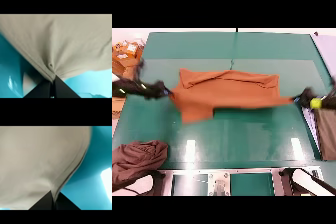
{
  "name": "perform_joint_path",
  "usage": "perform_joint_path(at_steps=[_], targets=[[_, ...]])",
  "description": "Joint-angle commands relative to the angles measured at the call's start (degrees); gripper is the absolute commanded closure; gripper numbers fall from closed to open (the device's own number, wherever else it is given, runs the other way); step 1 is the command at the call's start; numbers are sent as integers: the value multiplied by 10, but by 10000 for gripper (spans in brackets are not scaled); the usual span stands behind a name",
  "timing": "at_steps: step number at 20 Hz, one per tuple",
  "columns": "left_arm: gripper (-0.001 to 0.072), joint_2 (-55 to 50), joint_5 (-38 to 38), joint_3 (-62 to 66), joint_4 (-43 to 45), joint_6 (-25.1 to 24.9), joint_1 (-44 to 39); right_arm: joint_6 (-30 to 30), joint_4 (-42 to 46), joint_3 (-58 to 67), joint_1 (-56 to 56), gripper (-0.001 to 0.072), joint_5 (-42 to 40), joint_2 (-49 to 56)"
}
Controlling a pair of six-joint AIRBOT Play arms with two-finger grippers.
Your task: Fold the shirts.
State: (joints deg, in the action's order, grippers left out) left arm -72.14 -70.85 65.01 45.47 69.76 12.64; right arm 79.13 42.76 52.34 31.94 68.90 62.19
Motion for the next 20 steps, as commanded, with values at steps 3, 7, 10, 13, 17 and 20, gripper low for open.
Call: perform_joint_path(at_steps=[3,7,10,13,17,20], targets=[[680,162,-34,272,-7,7,0,40,-2,299,1,693,42,-112],[680,242,11,462,-4,2,0,67,1,463,0,693,-20,-177],[680,248,6,545,6,3,0,90,14,499,0,693,-52,-205],[680,244,-2,512,16,18,0,89,18,483,0,693,-39,-201],[679,200,20,394,15,20,0,78,15,390,-1,693,-42,-145],[680,128,46,309,-24,16,-2,37,3,312,-22,693,-84,-66]])
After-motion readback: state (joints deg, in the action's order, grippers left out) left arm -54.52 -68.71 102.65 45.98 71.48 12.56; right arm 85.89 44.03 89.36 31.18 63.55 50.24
